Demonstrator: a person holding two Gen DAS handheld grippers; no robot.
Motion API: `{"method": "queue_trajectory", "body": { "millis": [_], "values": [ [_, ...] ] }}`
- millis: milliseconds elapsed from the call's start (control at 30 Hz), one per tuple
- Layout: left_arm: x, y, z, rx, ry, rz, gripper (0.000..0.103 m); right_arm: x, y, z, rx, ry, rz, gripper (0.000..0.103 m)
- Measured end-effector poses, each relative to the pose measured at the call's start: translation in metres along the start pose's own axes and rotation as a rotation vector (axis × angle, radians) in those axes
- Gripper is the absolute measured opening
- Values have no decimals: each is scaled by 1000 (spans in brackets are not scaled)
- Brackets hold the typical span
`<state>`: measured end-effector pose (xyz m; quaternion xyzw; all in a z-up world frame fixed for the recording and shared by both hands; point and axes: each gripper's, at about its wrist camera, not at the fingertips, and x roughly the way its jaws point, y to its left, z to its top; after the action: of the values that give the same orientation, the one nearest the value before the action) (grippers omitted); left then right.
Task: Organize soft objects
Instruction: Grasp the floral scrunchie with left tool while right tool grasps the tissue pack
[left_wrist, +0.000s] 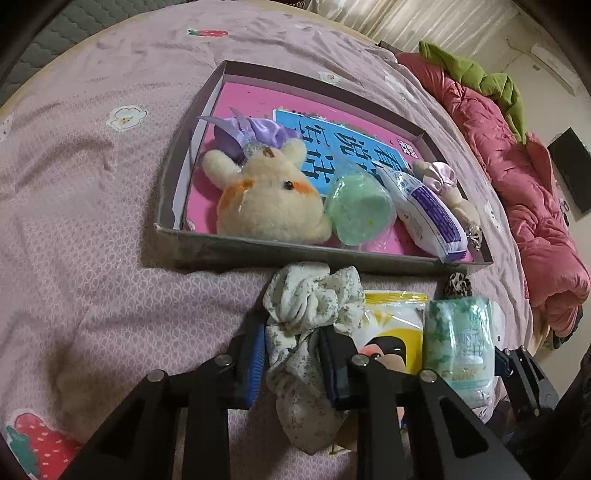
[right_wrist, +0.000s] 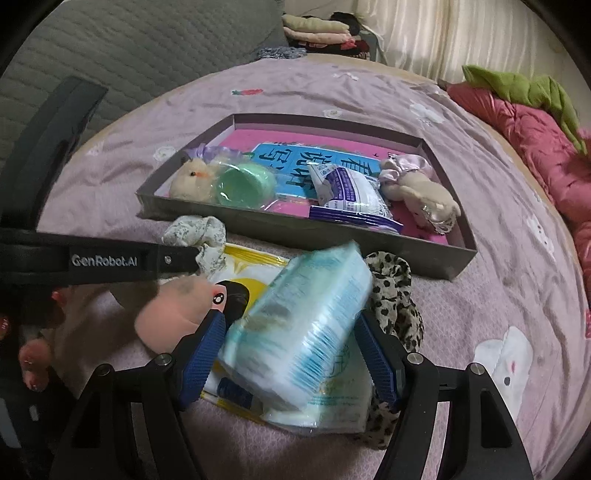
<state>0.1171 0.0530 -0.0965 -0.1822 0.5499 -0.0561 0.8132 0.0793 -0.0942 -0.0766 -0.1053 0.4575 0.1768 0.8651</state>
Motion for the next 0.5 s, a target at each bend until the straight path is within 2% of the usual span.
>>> {"method": "queue_trajectory", "body": {
  "millis": [100, 167, 267, 500],
  "values": [
    [0, 0, 0, -2, -5, -5, 24, -1, -5, 0, 20, -11, 23, 71],
    [-1, 1, -1, -4, -9, -8, 23, -2, -10, 0, 31, -9, 19, 58],
    [-5, 4, -3, 2, -17, -4, 22, -6, -17, -1, 55, -12, 30, 50],
    [-14, 5, -7, 1, -34, 1, 20, -21, -33, -4, 104, -20, 38, 46]
  ]
}}
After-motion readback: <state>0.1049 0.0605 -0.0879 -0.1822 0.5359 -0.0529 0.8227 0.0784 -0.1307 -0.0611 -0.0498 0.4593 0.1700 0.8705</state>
